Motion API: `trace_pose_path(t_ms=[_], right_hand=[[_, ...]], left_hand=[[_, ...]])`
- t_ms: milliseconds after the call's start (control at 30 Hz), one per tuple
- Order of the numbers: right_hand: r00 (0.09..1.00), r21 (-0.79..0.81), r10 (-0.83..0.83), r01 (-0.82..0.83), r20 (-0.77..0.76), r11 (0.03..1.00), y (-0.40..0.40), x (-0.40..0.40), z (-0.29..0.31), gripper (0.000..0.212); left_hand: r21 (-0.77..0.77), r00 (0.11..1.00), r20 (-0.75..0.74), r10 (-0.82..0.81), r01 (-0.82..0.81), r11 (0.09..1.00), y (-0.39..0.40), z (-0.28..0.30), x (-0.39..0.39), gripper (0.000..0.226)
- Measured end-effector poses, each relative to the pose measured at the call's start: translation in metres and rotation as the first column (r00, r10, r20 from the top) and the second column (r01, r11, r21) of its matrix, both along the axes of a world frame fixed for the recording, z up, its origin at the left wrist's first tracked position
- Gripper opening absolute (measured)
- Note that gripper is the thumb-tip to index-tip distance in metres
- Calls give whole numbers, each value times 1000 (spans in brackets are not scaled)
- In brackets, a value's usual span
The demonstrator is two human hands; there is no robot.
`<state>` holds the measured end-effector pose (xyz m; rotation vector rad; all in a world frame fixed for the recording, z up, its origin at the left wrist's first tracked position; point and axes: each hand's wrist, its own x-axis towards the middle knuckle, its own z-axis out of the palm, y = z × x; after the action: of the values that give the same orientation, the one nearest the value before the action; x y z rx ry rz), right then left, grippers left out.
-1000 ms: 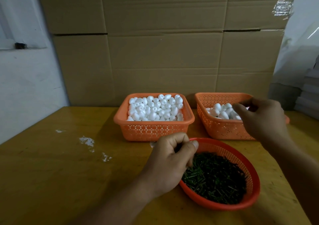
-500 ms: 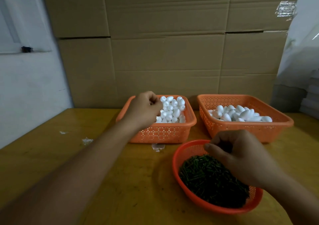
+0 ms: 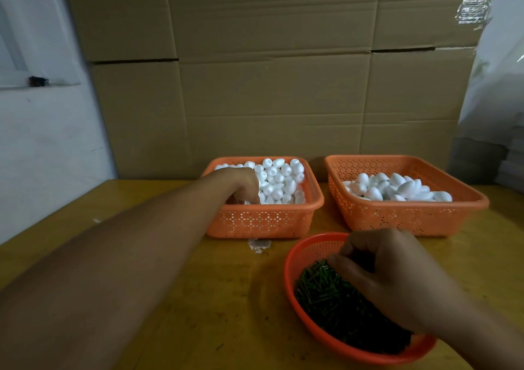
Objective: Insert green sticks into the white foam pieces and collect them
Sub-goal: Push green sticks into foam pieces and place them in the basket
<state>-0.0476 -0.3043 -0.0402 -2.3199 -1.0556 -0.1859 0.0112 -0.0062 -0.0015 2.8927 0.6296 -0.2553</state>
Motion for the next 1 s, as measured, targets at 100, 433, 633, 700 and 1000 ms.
trace_pose_path(t_ms=[100, 433, 633, 700, 1000], right_hand=[[1000, -5, -9, 9, 18, 1000, 1, -2, 1, 24], [998, -48, -45, 46, 33, 998, 3, -4, 1, 21], [997, -61, -67, 69, 36, 996, 3, -5, 2, 21], [997, -65, -74, 76, 37, 995, 4, -6, 2, 21], [995, -84, -86, 90, 58, 992, 3, -8, 4, 24]], left_hand=[[45, 1000, -30, 5, -4, 999, 1, -2, 5, 46], [286, 995, -98, -36, 63, 956, 2, -10, 8, 45], [438, 990, -128, -57, 108, 892, 9, -21, 25, 45], [458, 988, -145, -57, 118, 881, 14, -26, 32, 45], [514, 978, -201, -62, 159, 843, 25, -38, 47, 37]])
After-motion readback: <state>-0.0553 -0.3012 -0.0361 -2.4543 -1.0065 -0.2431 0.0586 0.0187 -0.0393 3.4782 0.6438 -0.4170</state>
